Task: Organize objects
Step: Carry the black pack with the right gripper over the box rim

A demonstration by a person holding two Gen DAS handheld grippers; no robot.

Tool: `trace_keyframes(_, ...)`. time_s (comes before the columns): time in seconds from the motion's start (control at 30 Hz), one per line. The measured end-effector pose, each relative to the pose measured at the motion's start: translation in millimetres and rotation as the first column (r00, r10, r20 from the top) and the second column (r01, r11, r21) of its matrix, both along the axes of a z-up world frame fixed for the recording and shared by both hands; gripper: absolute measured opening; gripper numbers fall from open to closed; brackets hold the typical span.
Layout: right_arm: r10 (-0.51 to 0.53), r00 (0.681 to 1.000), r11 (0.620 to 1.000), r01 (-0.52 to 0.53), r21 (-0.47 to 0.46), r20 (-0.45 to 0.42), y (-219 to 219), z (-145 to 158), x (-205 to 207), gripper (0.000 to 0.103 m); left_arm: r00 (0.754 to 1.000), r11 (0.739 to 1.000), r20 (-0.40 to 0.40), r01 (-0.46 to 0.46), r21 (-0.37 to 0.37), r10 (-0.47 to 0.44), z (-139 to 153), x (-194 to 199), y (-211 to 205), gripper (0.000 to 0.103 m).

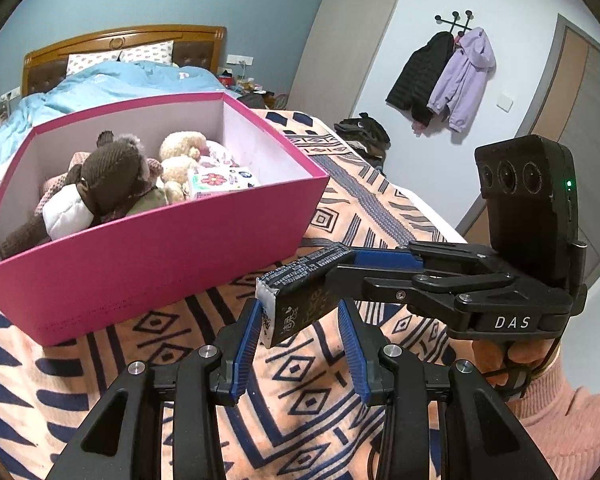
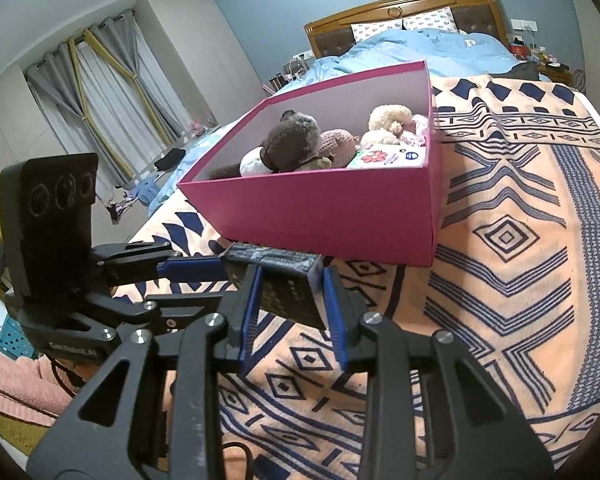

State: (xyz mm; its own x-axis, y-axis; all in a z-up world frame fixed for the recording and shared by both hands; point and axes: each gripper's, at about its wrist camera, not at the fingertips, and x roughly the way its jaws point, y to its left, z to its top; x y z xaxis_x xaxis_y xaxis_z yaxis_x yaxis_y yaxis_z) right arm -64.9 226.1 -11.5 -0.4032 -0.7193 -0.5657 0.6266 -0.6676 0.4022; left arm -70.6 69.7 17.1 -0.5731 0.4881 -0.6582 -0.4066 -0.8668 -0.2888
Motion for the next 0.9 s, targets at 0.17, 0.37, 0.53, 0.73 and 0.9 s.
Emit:
trace_keyframes(0.17, 0.000, 1.000, 1.000, 0.000, -0.003, -0.013, 0.2, 5.2, -1.2, 0.034, 1.000, 1.000, -0.013, -0.002, -0.001, 0.002, 5.1, -1.8, 0.0, 0.039)
trace_keyframes(0.37, 0.001, 1.000, 1.000, -0.001, -0.011, -0.031, 0.6, 11.5, -3.5, 0.034, 1.000, 1.000, -0.026, -0.004, 0.000, 0.004, 9.8, -4.3, -0.9, 0.039)
trace_keyframes(0.53, -0.004, 0.999, 1.000, 0.003, -0.011, -0.044, 0.6, 16.1, -5.2, 0.034, 0.999, 1.000, -0.041, -0.005, -0.005, 0.005, 14.5, -8.3, -0.2, 0.039)
trace_keyframes(0.73, -0.013, 0.998, 1.000, 0.013, -0.015, -0.059, 2.3, 21.9, -9.0, 0.034, 0.998, 1.000, -0.058, 0.001, -0.001, -0.001, 22.2, -13.2, 1.0, 0.039)
trace_keyframes(0.9, -0.017, 0.997, 1.000, 0.016, -0.019, -0.071, 3.6, 26.9, -10.3, 0.034, 0.997, 1.000, -0.071, 0.002, -0.001, -0.002, 26.9, -16.5, 1.3, 0.039)
